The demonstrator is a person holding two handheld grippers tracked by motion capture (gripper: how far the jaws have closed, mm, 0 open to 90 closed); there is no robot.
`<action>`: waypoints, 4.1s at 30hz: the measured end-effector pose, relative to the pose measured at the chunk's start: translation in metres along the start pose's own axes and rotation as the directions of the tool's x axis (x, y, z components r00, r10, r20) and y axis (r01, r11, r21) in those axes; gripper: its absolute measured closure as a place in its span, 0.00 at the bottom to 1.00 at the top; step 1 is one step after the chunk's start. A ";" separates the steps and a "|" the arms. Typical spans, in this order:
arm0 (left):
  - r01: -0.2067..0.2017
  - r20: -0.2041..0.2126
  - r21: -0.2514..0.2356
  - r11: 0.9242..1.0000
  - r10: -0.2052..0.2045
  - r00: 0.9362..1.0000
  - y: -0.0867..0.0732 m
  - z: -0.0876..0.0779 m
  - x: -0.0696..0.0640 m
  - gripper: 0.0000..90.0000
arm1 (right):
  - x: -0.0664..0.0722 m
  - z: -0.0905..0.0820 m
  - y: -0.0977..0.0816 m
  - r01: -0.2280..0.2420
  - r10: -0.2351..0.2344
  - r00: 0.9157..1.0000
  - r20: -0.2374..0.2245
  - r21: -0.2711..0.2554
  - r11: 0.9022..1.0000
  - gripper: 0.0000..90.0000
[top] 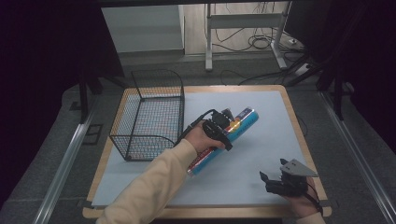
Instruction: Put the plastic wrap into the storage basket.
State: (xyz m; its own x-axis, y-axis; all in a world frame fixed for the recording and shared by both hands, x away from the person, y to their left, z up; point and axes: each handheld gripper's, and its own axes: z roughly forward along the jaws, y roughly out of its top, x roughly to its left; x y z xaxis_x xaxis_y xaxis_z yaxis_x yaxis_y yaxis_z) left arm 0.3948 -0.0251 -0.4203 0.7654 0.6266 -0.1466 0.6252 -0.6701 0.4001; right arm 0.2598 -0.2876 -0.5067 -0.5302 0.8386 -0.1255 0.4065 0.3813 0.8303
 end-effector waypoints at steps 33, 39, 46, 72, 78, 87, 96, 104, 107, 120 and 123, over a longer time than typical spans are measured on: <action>0.007 -0.052 -0.069 0.998 -0.011 0.999 0.025 -0.040 0.019 0.35 | -0.001 0.001 0.000 0.011 -0.011 1.000 -0.005 0.003 1.000 0.12; 0.005 -0.053 -0.075 0.997 -0.009 0.999 0.030 -0.045 0.024 0.35 | -0.001 0.001 0.000 0.010 -0.010 1.000 -0.005 0.004 1.000 0.12; 0.011 -0.057 -0.086 0.996 -0.016 0.998 0.037 -0.053 0.031 0.35 | -0.001 0.002 0.000 0.014 -0.014 1.000 -0.003 0.008 1.000 0.12; 0.012 -0.112 -0.092 0.996 -0.022 0.993 0.051 -0.070 0.049 0.35 | -0.002 0.002 -0.001 0.005 -0.005 1.000 -0.004 0.012 1.000 0.12; 0.014 -0.130 -0.105 0.994 -0.028 0.991 0.052 -0.080 0.053 0.35 | -0.002 0.002 0.000 0.003 -0.003 1.000 -0.003 0.009 1.000 0.12; 0.016 -0.178 -0.096 0.995 -0.033 0.984 0.051 -0.090 0.066 0.35 | -0.003 0.002 -0.001 0.001 -0.001 1.000 -0.001 0.011 1.000 0.12; 0.039 -0.199 -0.106 0.994 -0.059 0.978 0.046 -0.099 0.083 0.35 | -0.004 0.002 -0.001 -0.001 0.001 1.000 0.004 0.011 1.000 0.12; 0.069 -0.226 -0.114 0.991 -0.093 0.970 0.036 -0.101 0.098 0.35 | -0.005 0.002 -0.001 -0.003 0.003 1.000 0.005 0.011 1.000 0.12; 0.081 -0.231 -0.113 0.990 -0.106 0.967 0.031 -0.099 0.104 0.35 | -0.005 0.002 -0.001 -0.001 0.001 1.000 0.006 0.010 1.000 0.12; 0.124 -0.254 -0.107 0.987 -0.148 0.956 0.012 -0.095 0.125 0.35 | -0.005 0.003 -0.002 -0.001 0.001 1.000 0.007 0.016 1.000 0.12; 0.134 -0.262 -0.110 0.985 -0.158 0.952 0.006 -0.096 0.130 0.35 | -0.005 0.003 -0.002 0.002 -0.002 1.000 0.007 0.018 1.000 0.12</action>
State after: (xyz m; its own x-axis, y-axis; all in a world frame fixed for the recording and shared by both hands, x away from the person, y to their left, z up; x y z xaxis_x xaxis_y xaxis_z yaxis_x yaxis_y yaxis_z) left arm 0.4832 0.0902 -0.3505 0.5897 0.8069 0.0344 0.7012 -0.5327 0.4738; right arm 0.2639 -0.2909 -0.5093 -0.5256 0.8406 -0.1311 0.4190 0.3899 0.8200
